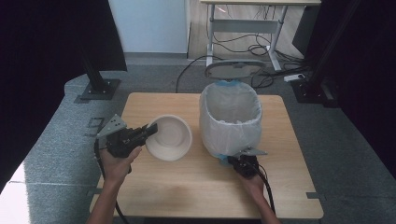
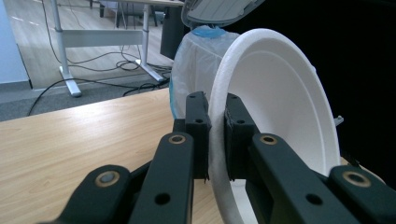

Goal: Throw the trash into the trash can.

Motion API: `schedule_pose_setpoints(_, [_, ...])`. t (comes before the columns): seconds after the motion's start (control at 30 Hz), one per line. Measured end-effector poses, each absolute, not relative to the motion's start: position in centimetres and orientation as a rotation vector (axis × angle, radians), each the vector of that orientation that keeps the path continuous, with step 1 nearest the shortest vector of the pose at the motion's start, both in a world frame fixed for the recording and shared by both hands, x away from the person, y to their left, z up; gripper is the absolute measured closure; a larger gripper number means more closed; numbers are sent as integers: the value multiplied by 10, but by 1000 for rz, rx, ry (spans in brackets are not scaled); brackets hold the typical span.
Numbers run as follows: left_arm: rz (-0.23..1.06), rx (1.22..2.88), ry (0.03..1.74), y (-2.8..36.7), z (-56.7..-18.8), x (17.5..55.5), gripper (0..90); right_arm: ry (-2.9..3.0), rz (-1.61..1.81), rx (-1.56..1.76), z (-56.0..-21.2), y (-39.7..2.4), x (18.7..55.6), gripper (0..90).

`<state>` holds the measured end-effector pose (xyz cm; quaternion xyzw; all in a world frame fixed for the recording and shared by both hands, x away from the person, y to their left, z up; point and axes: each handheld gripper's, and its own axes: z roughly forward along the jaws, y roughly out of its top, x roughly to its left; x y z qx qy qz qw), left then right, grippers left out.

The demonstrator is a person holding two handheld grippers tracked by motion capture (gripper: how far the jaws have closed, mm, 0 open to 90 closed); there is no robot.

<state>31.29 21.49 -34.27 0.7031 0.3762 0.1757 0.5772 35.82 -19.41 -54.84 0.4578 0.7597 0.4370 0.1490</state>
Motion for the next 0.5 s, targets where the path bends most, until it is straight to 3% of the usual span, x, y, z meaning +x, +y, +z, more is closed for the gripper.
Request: schedule_pose_setpoints(0.5, [411, 1654, 864, 206, -331, 320, 828, 2186, 1259, 1313, -548, -194, 358, 894])
